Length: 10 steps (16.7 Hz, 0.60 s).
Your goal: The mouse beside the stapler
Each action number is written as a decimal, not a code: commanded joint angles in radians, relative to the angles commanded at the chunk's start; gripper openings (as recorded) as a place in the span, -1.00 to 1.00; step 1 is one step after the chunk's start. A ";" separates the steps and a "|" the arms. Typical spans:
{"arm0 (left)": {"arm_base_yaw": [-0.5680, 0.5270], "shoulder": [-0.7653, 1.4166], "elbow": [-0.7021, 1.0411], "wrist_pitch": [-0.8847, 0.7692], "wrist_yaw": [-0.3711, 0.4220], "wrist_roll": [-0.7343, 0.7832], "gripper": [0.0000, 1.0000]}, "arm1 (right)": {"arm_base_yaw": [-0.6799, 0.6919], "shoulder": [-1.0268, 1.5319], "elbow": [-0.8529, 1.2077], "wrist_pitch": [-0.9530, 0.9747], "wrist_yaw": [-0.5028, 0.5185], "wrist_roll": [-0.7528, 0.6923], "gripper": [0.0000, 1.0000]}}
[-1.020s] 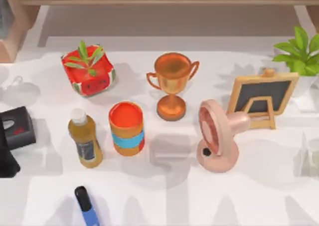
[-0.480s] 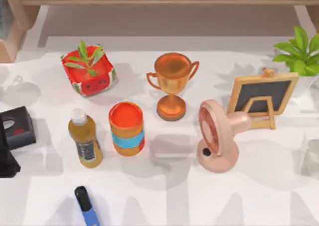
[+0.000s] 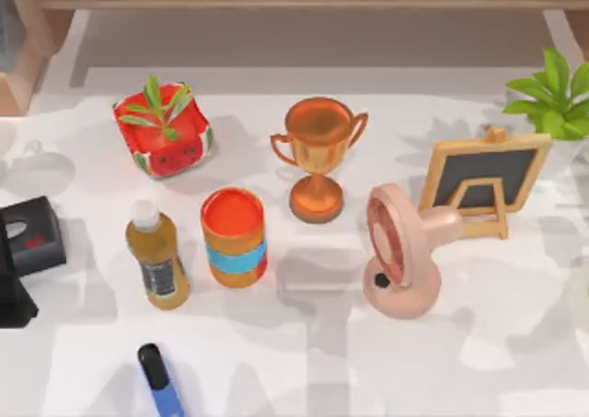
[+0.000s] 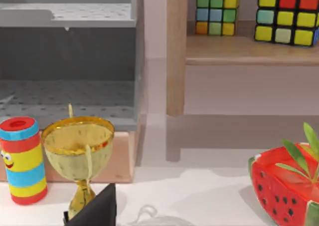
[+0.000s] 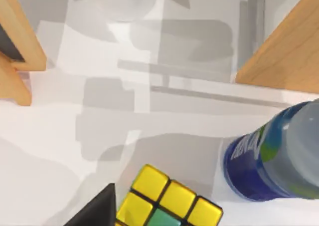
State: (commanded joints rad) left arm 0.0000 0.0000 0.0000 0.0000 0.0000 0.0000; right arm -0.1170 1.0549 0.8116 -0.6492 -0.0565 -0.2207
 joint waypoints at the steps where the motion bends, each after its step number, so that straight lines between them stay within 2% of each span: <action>1: 0.000 0.000 0.000 0.000 0.000 0.000 1.00 | -0.009 0.103 0.086 -0.049 -0.002 -0.021 1.00; 10: 0.000 0.000 0.000 0.000 0.000 0.000 1.00 | -0.114 0.835 0.886 -0.415 -0.013 -0.211 1.00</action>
State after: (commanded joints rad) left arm 0.0000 0.0000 0.0000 0.0000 0.0000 0.0000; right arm -0.2305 1.8903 1.6977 -1.0647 -0.0700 -0.4318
